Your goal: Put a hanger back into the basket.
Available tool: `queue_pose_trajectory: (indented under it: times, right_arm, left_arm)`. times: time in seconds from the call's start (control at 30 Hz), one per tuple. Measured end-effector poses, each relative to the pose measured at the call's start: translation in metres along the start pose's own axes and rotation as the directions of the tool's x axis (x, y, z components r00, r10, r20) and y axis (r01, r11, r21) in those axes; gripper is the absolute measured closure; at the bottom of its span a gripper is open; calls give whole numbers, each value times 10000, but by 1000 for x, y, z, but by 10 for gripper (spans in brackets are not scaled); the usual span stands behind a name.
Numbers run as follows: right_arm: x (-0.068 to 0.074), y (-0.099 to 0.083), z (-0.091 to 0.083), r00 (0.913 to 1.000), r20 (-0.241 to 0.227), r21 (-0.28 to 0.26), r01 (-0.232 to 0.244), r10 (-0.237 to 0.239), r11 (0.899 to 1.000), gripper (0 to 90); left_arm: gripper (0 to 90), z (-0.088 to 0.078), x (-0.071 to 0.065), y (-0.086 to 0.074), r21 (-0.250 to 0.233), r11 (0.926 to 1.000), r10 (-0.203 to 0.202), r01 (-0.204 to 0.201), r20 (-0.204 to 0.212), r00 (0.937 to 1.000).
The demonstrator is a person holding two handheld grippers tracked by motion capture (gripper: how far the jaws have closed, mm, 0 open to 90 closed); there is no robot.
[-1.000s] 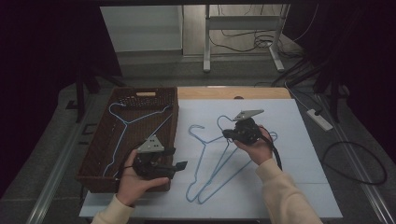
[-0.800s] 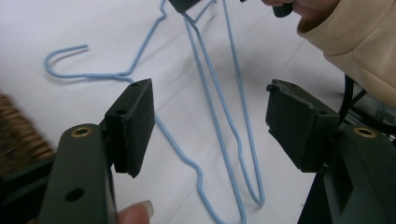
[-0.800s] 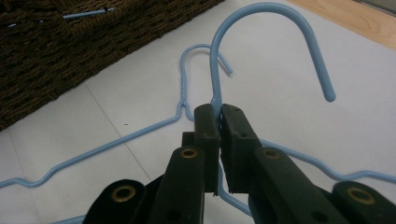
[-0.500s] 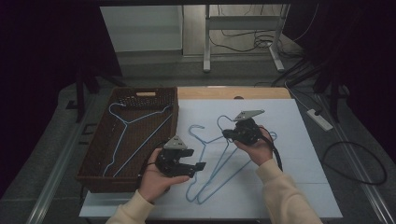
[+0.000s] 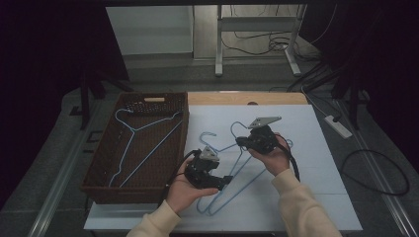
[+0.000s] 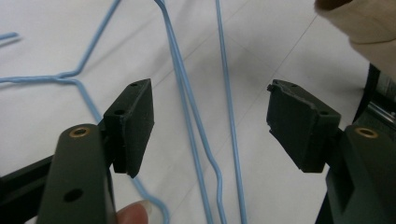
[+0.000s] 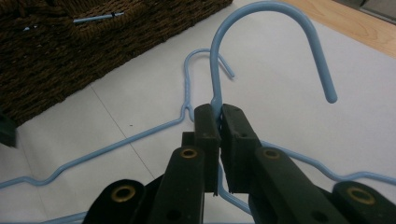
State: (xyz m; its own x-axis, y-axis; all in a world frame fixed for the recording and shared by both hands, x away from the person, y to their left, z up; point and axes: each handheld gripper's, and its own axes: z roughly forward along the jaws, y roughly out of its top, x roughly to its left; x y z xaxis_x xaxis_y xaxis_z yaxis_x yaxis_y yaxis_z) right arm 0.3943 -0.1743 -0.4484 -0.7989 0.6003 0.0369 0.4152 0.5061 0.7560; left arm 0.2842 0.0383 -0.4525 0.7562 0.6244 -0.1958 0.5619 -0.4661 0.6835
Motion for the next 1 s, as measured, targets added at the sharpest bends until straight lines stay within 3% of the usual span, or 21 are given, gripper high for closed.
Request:
queue_pose_trajectory:
  times: [0.27,0.43,0.57,0.83,1.0]
  right_arm:
    - [1,0,-3,10000,23,-59,59,-59,10000,862]
    - [1,0,-4,10000,12,-112,69,-69,9999,862]
    - [1,0,-4,10000,16,-116,65,-65,9999,862]
    - [1,-3,-7,10000,-6,-302,9,-9,9995,861]
    - [0,-7,-13,9999,-103,-541,-131,126,9984,853]
  left_arm:
    - [336,32,1,1,378,9993,-11,20,-258,9997]
    - [390,50,7,1,674,9977,-73,104,-457,9989]
    - [528,62,10,0,861,9961,-149,173,-280,9995]
    - [810,65,11,-1,845,9958,-364,360,41,9993]
    - [832,63,10,-1,679,9964,-514,513,-13,9987]
